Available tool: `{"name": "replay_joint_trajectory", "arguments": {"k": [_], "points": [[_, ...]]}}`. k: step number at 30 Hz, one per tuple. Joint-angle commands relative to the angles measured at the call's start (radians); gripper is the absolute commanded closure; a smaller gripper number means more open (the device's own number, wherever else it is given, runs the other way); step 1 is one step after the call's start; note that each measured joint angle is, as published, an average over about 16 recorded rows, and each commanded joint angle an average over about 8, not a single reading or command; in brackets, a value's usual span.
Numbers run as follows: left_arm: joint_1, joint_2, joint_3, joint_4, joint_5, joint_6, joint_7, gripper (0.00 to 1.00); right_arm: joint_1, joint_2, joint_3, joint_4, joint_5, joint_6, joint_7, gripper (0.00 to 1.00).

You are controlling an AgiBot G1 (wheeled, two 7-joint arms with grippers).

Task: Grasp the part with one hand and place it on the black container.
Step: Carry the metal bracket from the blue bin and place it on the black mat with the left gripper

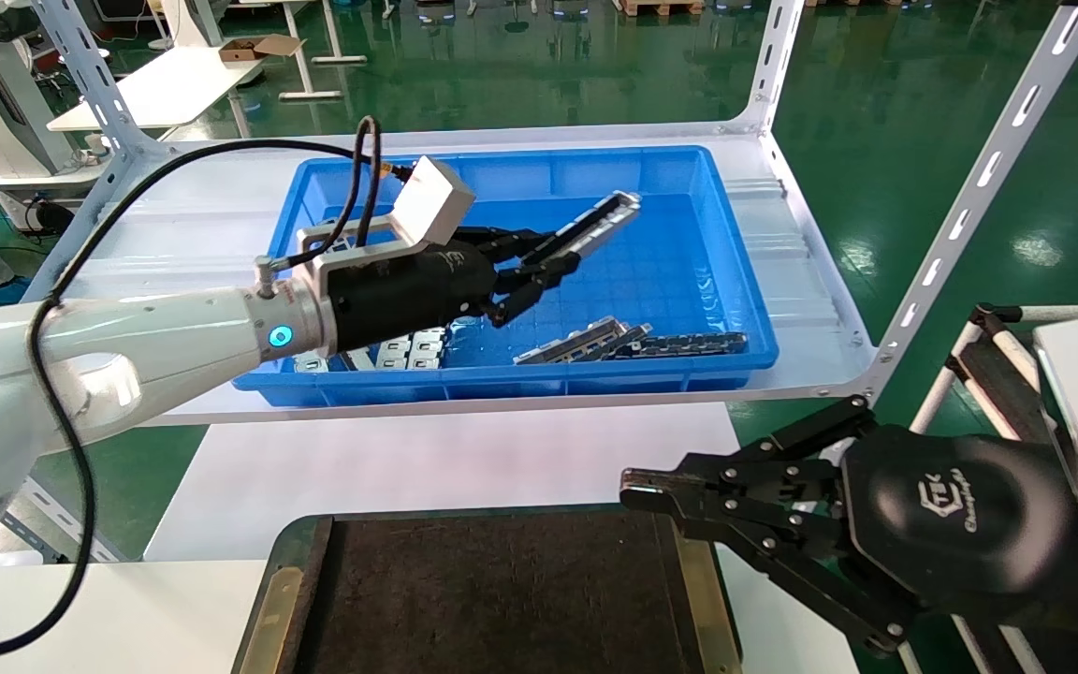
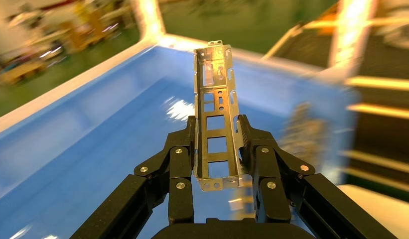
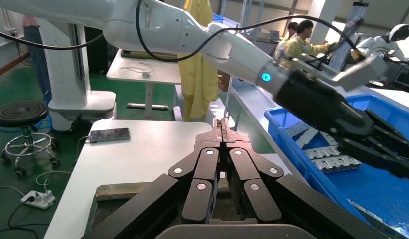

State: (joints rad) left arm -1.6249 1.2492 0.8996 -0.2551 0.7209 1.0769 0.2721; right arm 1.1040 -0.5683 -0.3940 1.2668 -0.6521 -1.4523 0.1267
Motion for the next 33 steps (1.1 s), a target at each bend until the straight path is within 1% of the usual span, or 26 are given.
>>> {"name": "replay_joint_trajectory", "arguments": {"k": [1,4,7,10,14,19,24,29,33], "points": [[0.007,-0.024,-0.011,-0.011,-0.021,0.091,0.016,1.00,0.000,0.000,0.000,0.000,0.000,0.000,0.000,1.00],[0.025,-0.046,-0.024,-0.019,-0.051,0.224,0.036,1.00,0.000,0.000,0.000,0.000,0.000,0.000,0.000,1.00],[0.046,-0.060,-0.031,-0.020,-0.069,0.323,0.051,1.00,0.000,0.000,0.000,0.000,0.000,0.000,0.000,1.00],[0.072,-0.069,-0.031,-0.022,-0.076,0.381,0.060,1.00,0.000,0.000,0.000,0.000,0.000,0.000,0.000,1.00],[0.118,-0.084,-0.027,-0.034,-0.079,0.425,0.068,1.00,0.000,0.000,0.000,0.000,0.000,0.000,0.000,1.00],[0.189,-0.110,-0.022,-0.066,-0.081,0.441,0.064,1.00,0.000,0.000,0.000,0.000,0.000,0.000,0.000,1.00],[0.276,-0.135,-0.015,-0.115,-0.083,0.424,0.050,1.00,0.000,0.000,0.000,0.000,0.000,0.000,0.000,1.00],[0.369,-0.156,-0.005,-0.178,-0.079,0.379,0.031,1.00,0.000,0.000,0.000,0.000,0.000,0.000,0.000,1.00],[0.438,-0.168,0.005,-0.231,-0.070,0.310,0.018,1.00,0.000,0.000,0.000,0.000,0.000,0.000,0.000,1.00]]}}
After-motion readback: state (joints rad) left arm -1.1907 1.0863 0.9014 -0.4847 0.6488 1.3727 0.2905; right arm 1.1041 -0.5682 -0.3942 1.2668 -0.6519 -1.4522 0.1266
